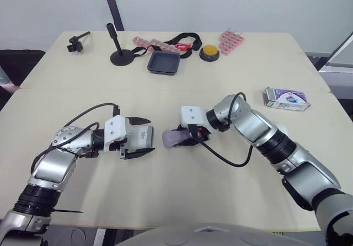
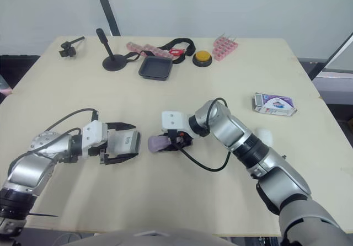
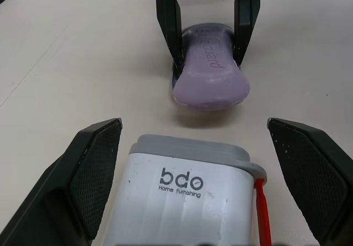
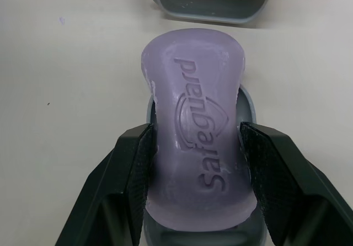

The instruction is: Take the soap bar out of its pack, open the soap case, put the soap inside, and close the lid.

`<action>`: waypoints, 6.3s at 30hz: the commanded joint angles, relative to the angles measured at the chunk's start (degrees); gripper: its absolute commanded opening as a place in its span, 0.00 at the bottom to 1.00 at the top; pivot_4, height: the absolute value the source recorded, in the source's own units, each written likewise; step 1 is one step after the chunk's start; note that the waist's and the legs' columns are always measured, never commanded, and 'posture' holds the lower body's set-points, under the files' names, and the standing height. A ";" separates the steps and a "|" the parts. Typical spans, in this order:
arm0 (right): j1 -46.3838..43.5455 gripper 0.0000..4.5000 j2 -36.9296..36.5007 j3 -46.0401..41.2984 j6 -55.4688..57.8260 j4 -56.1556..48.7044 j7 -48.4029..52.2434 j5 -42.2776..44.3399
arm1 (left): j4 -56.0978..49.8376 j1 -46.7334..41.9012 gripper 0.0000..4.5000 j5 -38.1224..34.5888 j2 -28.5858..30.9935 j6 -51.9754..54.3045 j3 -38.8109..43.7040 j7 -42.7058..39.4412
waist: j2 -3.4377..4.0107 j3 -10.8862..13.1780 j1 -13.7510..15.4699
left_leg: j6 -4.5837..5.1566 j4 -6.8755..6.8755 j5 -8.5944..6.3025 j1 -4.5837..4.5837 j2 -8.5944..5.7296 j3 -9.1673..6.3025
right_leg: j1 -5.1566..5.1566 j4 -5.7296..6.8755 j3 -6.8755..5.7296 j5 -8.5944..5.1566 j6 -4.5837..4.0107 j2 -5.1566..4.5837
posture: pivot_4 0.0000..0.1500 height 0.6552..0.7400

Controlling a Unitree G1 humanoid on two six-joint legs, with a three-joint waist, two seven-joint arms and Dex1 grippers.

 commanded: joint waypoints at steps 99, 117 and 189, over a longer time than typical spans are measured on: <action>33.68 0.99 -17.10 -30.08 -12.88 -26.01 -6.47 23.93 | 23.13 -11.39 1.00 8.33 4.98 -13.59 -4.47 -13.03 | -0.02 -0.02 0.33 | 0.08 -0.03 0.04 -0.05 0.00 -0.01 | 0.02 -0.07 -0.06 -0.15 -0.26 -0.09 | 1.00 1.00; 32.99 0.99 -17.27 -29.22 -13.17 -25.65 -7.46 22.53 | 24.69 -13.16 1.00 8.54 2.53 -14.32 -6.73 -13.54 | -0.02 -0.03 0.43 | 0.11 -0.02 0.05 -0.06 -0.02 0.00 | 0.04 -0.05 -0.08 -0.15 -0.26 -0.15 | 1.00 1.00; 4.94 1.00 -5.62 -4.38 -5.28 -4.19 -3.78 2.80 | 7.79 -3.38 0.77 3.56 5.49 -5.77 -1.25 -7.45 | 0.01 -0.03 0.13 | 0.04 -0.02 0.10 -0.15 0.02 0.00 | -0.03 -0.01 -0.20 -0.01 -0.01 -0.13 | 1.00 1.00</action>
